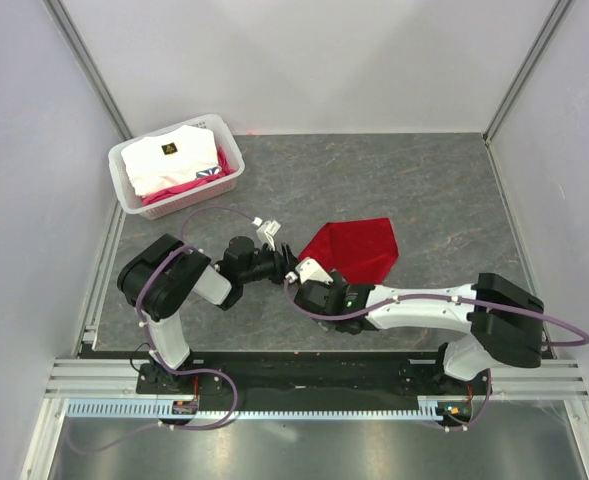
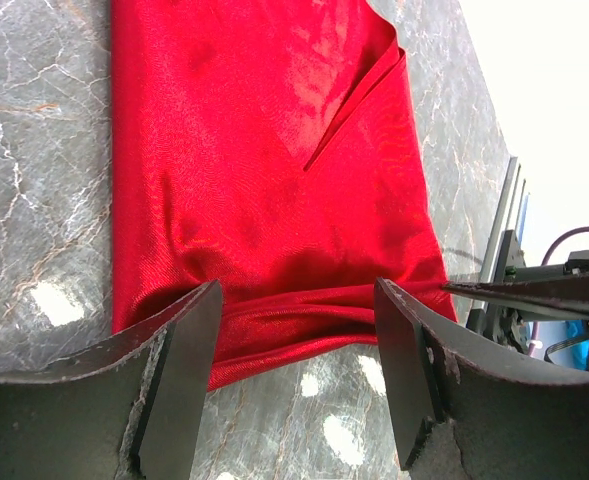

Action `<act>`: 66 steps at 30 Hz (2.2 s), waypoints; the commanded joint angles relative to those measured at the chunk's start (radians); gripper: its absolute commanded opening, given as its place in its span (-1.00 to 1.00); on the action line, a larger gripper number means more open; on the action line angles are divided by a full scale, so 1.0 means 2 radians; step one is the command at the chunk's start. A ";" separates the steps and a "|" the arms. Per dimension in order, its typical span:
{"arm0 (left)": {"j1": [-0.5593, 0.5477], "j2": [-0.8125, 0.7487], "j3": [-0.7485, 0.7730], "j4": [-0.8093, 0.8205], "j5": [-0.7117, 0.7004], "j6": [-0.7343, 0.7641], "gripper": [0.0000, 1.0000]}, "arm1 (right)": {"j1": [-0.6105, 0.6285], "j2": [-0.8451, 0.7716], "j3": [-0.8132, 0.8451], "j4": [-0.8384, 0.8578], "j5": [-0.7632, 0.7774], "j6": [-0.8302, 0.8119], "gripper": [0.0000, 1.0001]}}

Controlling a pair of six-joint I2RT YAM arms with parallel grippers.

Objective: Fold the napkin, place the utensils inside, and roll it up
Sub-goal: Roll the napkin with the utensil

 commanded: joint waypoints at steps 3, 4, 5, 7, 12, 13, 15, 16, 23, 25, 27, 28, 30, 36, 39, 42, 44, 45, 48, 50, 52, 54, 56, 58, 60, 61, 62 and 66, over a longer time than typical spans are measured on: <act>0.003 0.006 0.002 -0.054 -0.015 0.019 0.40 | 0.035 0.035 0.030 -0.035 0.106 0.026 0.43; 0.003 0.007 0.001 -0.053 -0.015 0.019 0.40 | 0.041 0.039 0.029 -0.036 0.108 0.026 0.41; 0.003 0.007 0.003 -0.054 -0.015 0.019 0.40 | 0.041 0.045 0.029 -0.036 0.110 0.027 0.38; 0.003 0.008 0.004 -0.055 -0.015 0.019 0.40 | 0.044 0.051 0.029 -0.041 0.111 0.031 0.29; 0.003 0.007 0.007 -0.063 -0.015 0.021 0.40 | 0.045 0.073 0.037 -0.058 0.128 0.053 0.15; 0.003 0.005 0.007 -0.066 -0.015 0.022 0.40 | 0.044 0.076 0.044 -0.071 0.137 0.059 0.14; 0.003 0.004 0.007 -0.069 -0.016 0.025 0.40 | 0.044 0.082 0.051 -0.083 0.154 0.070 0.15; 0.003 0.004 0.008 -0.070 -0.015 0.025 0.40 | 0.044 0.083 0.052 -0.085 0.157 0.071 0.16; 0.003 0.004 0.011 -0.072 -0.013 0.023 0.40 | 0.044 0.086 0.055 -0.078 0.153 0.057 0.26; 0.003 0.004 0.011 -0.072 -0.012 0.024 0.40 | 0.044 0.090 0.055 -0.076 0.152 0.054 0.30; 0.003 0.005 0.012 -0.072 -0.012 0.025 0.40 | 0.045 0.095 0.056 -0.069 0.151 0.043 0.34; 0.003 0.006 0.012 -0.073 -0.011 0.025 0.40 | 0.044 0.096 0.056 -0.069 0.150 0.041 0.34; 0.003 0.006 0.012 -0.073 -0.010 0.025 0.40 | 0.043 0.101 0.057 -0.065 0.148 0.035 0.34; 0.003 0.005 0.013 -0.074 -0.009 0.024 0.40 | 0.035 0.095 0.053 -0.064 0.119 0.034 -0.10; 0.003 0.003 0.013 -0.076 -0.006 0.024 0.40 | 0.025 0.093 0.049 -0.060 0.085 0.034 -0.27; 0.003 -0.003 0.014 -0.083 -0.006 0.027 0.40 | 0.012 0.090 0.042 -0.053 0.045 0.031 -0.43; 0.003 -0.007 0.015 -0.088 -0.006 0.029 0.40 | -0.002 0.085 0.033 -0.043 0.008 0.022 -0.52; 0.003 -0.009 0.016 -0.090 -0.006 0.030 0.40 | -0.008 0.080 0.029 -0.039 -0.003 0.019 -0.56; 0.003 -0.013 0.019 -0.097 -0.005 0.033 0.40 | -0.034 0.064 0.013 -0.021 -0.062 0.009 -0.66; 0.003 -0.019 0.022 -0.101 -0.003 0.033 0.40 | -0.057 0.050 -0.004 -0.004 -0.103 -0.001 -0.73; 0.003 -0.028 0.025 -0.112 -0.003 0.032 0.41 | -0.071 0.040 -0.020 0.007 -0.157 -0.009 -0.79; 0.003 -0.052 0.031 -0.124 -0.006 0.036 0.43 | -0.090 0.025 -0.030 0.026 -0.190 -0.015 -0.87; 0.003 -0.071 0.041 -0.158 -0.013 0.046 0.45 | -0.105 0.014 -0.044 0.045 -0.237 -0.019 -0.95; 0.004 -0.106 0.047 -0.185 -0.025 0.055 0.48 | -0.113 0.009 -0.057 0.059 -0.279 -0.020 -0.99; 0.005 -0.143 0.051 -0.220 -0.036 0.069 0.51 | -0.127 0.006 -0.066 0.079 -0.305 -0.022 -1.00; 0.006 -0.154 0.052 -0.232 -0.041 0.073 0.52 | -0.132 0.006 -0.074 0.093 -0.332 -0.022 -1.00; 0.009 -0.166 0.053 -0.255 -0.049 0.081 0.53 | -0.134 0.005 -0.077 0.100 -0.342 -0.022 -1.00; 0.014 -0.226 0.041 -0.296 -0.068 0.100 0.55 | -0.151 0.001 -0.098 0.134 -0.405 -0.018 -1.00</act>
